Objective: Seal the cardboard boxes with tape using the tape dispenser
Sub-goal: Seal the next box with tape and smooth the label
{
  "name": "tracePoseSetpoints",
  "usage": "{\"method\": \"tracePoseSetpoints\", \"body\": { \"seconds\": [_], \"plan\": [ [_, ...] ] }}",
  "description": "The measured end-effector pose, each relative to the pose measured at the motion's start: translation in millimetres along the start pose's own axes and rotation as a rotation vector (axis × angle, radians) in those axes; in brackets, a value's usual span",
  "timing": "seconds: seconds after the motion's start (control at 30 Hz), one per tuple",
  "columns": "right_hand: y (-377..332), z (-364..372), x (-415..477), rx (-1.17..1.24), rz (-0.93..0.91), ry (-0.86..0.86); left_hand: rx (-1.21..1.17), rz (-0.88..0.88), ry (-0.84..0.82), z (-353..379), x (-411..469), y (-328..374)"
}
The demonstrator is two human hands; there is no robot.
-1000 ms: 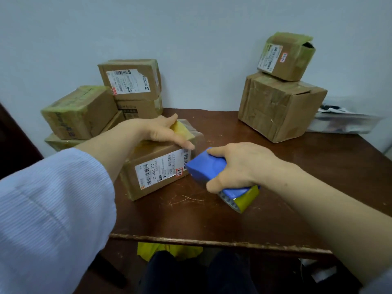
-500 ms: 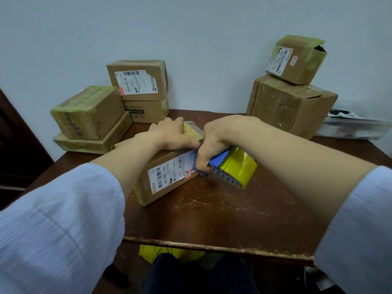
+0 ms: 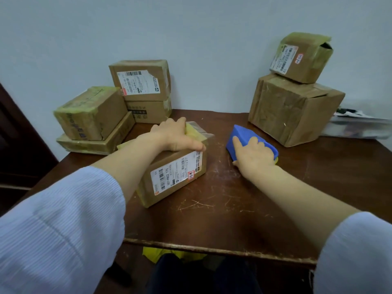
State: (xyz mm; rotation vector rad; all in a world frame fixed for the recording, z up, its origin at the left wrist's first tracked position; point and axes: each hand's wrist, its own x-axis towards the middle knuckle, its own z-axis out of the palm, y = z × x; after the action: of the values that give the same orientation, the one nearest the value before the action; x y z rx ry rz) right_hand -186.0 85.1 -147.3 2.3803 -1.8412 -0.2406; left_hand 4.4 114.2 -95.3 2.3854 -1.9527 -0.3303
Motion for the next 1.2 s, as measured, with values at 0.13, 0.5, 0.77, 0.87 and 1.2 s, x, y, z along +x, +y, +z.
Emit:
{"method": "tracePoseSetpoints", "body": {
  "seconds": [0.13, 0.5, 0.77, 0.87, 1.2],
  "plan": [
    [-2.2, 15.4, -12.0, -0.099, -0.100, 0.161, -0.038, -0.053, -0.036, -2.2, -3.9, -0.2],
    [-57.0, -42.0, -12.8, 1.515, 0.127, 0.020, -0.520, -0.239, 0.134, -8.8, -23.1, -17.4],
    [-83.1, -58.2, 3.1, 0.885, -0.013, -0.050, -0.819, -0.400, 0.204, 18.0, -24.9, -22.3],
    [-79.2, -53.2, 7.2, 0.880, 0.005, 0.007, -0.765, -0.376, 0.203, 17.1, -23.2, -22.8],
    [-69.4, -44.6, 12.4, 0.966, 0.004, 0.051, -1.191, -0.408, 0.234, 31.3, -23.4, -45.1]
  ]
}}
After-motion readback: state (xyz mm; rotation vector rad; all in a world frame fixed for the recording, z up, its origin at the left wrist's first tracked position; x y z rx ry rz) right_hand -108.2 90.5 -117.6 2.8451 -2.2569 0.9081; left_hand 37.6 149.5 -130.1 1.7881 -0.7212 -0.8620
